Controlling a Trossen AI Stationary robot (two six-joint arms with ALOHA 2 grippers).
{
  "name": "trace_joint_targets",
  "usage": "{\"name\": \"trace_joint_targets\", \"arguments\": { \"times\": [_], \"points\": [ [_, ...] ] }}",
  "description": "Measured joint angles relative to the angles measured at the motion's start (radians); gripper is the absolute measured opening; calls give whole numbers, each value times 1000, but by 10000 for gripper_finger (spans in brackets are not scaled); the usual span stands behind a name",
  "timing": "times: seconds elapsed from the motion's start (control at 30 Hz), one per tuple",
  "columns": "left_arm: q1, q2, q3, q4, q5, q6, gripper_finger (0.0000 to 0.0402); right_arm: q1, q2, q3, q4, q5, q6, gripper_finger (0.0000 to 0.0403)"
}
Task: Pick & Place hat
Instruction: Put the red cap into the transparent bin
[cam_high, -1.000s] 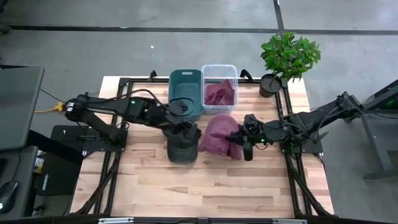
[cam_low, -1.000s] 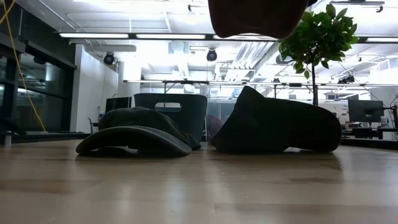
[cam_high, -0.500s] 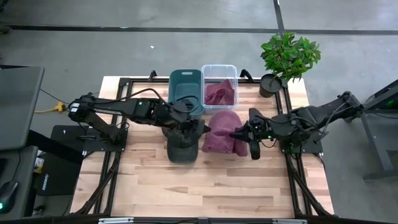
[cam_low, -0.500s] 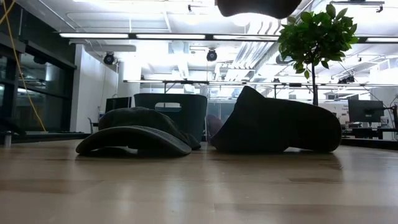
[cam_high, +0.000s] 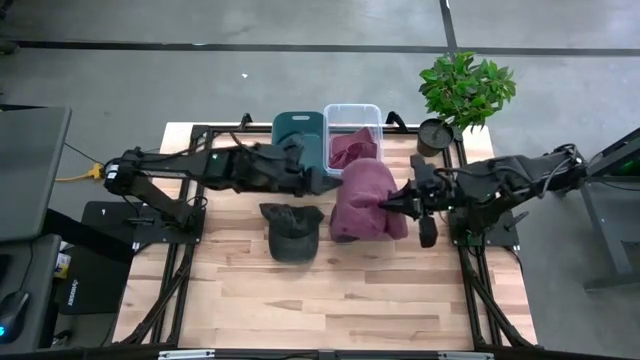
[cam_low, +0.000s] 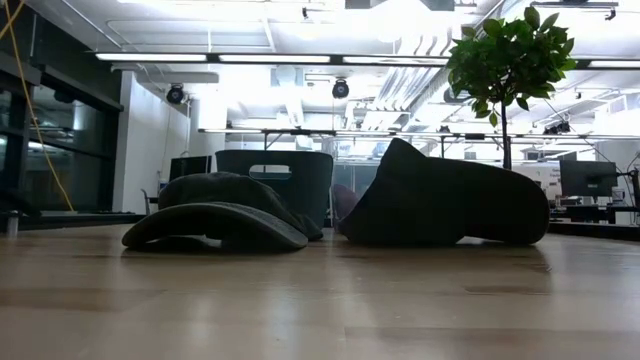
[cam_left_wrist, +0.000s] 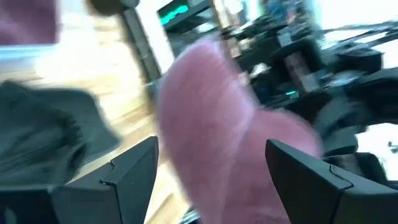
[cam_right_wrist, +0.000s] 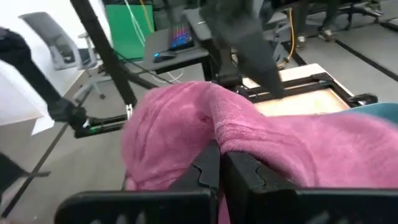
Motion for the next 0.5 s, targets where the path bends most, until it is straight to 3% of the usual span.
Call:
{"name": "trace_joint_targets", "arguments": {
  "times": [0.5],
  "points": [
    [110,-6,0,14,290,4,280,1,0,68,-94,-276,-75,0]
  ]
}}
